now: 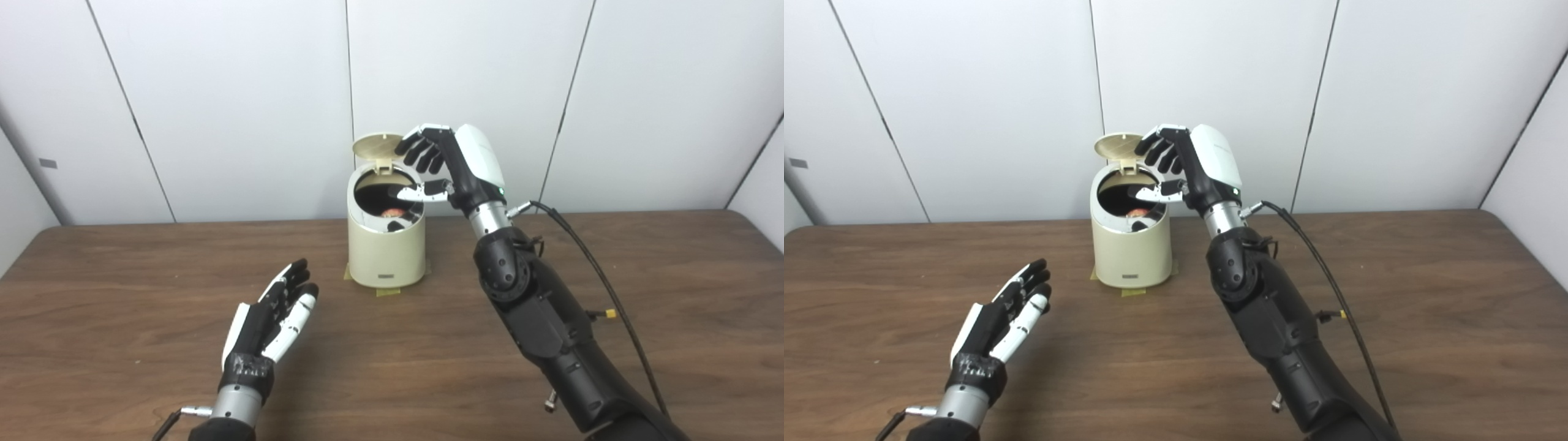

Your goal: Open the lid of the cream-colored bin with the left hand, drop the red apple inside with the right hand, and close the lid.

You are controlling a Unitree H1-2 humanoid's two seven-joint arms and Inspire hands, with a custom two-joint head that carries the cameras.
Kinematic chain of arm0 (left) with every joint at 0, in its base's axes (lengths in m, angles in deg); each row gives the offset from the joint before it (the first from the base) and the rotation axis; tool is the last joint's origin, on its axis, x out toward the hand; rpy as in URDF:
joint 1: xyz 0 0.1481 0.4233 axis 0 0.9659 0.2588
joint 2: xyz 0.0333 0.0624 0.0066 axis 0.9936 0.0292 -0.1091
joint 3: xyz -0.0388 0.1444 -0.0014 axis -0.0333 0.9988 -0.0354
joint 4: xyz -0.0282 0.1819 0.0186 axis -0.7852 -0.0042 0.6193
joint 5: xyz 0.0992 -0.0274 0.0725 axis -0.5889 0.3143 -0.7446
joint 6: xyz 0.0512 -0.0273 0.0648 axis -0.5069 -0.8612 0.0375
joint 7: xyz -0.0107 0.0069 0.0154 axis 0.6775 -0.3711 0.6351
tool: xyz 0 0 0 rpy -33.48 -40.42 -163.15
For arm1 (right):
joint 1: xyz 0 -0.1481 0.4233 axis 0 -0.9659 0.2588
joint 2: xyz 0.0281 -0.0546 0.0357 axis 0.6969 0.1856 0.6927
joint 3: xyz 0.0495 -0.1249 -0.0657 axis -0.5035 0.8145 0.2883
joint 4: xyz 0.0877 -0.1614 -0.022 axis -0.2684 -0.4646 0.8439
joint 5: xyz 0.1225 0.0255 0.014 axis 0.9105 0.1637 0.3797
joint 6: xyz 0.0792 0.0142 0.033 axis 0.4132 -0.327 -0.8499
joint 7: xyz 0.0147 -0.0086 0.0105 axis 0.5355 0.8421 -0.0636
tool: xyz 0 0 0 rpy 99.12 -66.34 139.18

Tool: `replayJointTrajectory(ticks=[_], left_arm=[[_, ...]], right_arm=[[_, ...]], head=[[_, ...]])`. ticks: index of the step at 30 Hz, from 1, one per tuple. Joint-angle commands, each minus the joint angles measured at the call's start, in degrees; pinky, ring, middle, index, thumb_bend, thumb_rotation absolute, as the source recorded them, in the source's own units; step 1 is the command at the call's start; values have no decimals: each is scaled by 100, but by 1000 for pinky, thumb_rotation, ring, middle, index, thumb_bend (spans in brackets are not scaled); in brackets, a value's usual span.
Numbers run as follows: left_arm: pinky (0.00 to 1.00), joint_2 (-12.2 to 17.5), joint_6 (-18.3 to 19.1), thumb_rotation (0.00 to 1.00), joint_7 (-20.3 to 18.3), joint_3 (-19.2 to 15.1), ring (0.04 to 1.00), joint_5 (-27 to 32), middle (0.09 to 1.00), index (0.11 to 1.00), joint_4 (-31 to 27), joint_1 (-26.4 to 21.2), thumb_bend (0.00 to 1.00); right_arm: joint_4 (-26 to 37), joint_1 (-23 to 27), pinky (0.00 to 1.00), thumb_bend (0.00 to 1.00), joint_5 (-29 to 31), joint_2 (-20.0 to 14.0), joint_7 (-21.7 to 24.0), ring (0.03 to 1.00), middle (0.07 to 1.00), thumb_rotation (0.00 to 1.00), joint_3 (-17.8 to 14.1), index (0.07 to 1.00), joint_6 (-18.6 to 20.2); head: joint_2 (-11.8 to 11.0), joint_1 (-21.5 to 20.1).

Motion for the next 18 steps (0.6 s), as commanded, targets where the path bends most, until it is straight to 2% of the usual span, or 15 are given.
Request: replayJointTrajectory(ticks=[1, 7, 10, 12, 15, 18], left_arm=[[863, -52, -138, 575, 53, -26, 904, 56, 918, 921, -110, -174, 467], [833, -52, -273, 568, 21, -85, 906, 139, 930, 925, -3, -227, 456], [852, -109, -68, 565, 74, -154, 916, 167, 932, 918, -44, -303, 471], [856, -107, -63, 552, 84, -192, 906, 179, 926, 921, -33, -380, 453], [873, -19, -68, 586, 82, -247, 892, 164, 909, 918, 9, -525, 438], [889, 60, -45, 588, 64, -331, 906, 222, 927, 924, 56, -665, 436]], right_arm=[[265, 179, 365, 518, 9, -125, -124, 400, 484, 0, -76, 520, -220], [755, -88, 345, 519, 120, -176, -121, 396, 477, 0, -295, 515, -174], [1055, -266, 340, 520, 264, -169, -27, 400, 471, 0, -489, 513, -14], [1276, -412, 343, 519, 417, -160, 66, 402, 473, 0, -636, 523, 84], [1682, -681, 353, 521, 780, -140, 295, 412, 474, 0, -870, 513, 363], [2141, -946, 390, 521, 1078, -85, 556, 435, 479, 0, -1095, 514, 958]], head=[[3, -8], [-8, -1], [-14, 9], [-22, 23], [-30, 43], [-33, 44]])
